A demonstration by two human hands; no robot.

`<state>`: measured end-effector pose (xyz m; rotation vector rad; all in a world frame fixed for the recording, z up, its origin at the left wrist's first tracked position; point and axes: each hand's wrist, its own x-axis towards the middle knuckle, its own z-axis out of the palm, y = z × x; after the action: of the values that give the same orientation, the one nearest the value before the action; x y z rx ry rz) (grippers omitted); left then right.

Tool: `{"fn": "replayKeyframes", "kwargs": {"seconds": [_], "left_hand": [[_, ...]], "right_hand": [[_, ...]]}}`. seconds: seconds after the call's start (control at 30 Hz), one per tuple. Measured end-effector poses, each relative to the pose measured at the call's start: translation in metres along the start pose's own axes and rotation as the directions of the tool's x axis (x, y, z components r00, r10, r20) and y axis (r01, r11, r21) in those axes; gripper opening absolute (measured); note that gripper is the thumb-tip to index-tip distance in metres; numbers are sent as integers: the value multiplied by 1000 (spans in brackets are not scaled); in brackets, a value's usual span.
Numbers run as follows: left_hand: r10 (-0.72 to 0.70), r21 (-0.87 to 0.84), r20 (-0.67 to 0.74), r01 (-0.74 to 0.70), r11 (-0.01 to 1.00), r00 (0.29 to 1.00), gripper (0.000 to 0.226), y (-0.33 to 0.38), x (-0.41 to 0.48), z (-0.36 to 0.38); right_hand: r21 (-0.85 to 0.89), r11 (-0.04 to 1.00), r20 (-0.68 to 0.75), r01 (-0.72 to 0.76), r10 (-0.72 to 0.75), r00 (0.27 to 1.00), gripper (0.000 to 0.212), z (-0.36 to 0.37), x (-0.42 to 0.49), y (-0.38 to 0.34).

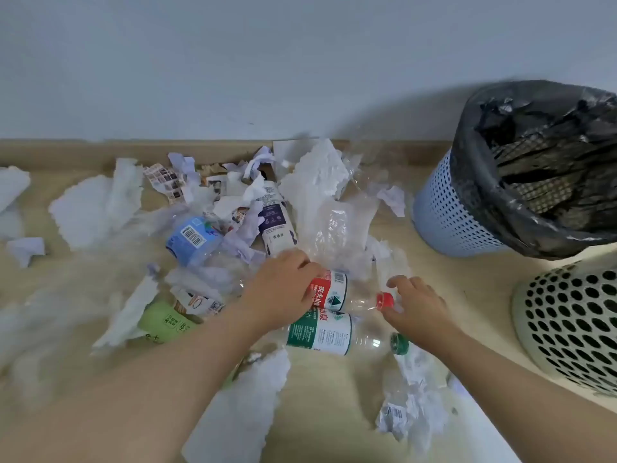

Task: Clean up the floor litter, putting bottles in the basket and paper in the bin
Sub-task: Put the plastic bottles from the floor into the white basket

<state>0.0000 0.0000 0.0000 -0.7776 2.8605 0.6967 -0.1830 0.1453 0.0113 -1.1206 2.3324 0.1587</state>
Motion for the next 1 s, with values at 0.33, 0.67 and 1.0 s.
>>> {"fn": "replayKeyframes", "kwargs": {"seconds": [0.33,0.67,1.0], "left_hand": [[-199,84,129,189,978,972,51,33,13,23],[-364,228,142,327,917,921,78,29,21,32],[-439,-518,172,460,721,882,63,25,24,-18]], "right_hand": [[-38,986,155,161,-153,976,57,12,-15,24],[-219,943,267,251,-190,945,46,39,-18,31],[869,492,24,61,-164,986,18,-30,-24,18]]}}
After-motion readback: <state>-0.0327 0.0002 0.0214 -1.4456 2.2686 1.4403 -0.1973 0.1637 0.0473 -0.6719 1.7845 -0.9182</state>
